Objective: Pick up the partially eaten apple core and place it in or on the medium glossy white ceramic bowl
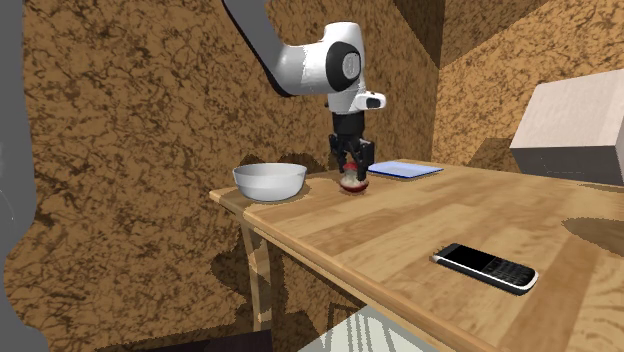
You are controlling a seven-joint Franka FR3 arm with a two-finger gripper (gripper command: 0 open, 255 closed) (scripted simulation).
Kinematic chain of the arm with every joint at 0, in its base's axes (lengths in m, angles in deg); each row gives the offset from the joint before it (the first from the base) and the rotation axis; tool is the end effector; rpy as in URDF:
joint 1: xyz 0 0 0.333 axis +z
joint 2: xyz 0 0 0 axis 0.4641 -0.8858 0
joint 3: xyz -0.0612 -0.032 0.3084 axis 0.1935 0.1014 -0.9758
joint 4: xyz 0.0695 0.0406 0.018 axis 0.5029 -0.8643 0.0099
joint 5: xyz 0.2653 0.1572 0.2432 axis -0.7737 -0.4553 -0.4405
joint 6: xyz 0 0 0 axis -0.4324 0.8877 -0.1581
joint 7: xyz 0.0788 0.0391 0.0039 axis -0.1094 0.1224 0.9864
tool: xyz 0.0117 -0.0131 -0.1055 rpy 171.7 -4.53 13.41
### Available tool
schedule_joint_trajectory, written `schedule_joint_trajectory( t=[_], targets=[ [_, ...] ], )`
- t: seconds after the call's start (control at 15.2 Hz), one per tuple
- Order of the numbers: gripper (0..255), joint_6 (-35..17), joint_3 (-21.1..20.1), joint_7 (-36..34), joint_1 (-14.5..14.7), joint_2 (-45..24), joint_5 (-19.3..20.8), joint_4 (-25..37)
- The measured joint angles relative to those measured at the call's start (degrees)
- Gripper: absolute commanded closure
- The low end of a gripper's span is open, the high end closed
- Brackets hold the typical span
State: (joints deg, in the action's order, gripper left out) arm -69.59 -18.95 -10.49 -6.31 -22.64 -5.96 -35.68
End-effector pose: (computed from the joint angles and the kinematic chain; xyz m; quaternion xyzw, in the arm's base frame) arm 0.4567 0.4116 0.4190 -0.9760 -0.1790 -0.0997 0.0740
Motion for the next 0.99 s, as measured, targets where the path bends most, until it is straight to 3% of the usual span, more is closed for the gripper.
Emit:
schedule_joint_trajectory(
  t=[0.99],
  targets=[
    [255,10.39,-0.38,1.1,-0.35,3.55,-1.94,7.11]
  ],
)
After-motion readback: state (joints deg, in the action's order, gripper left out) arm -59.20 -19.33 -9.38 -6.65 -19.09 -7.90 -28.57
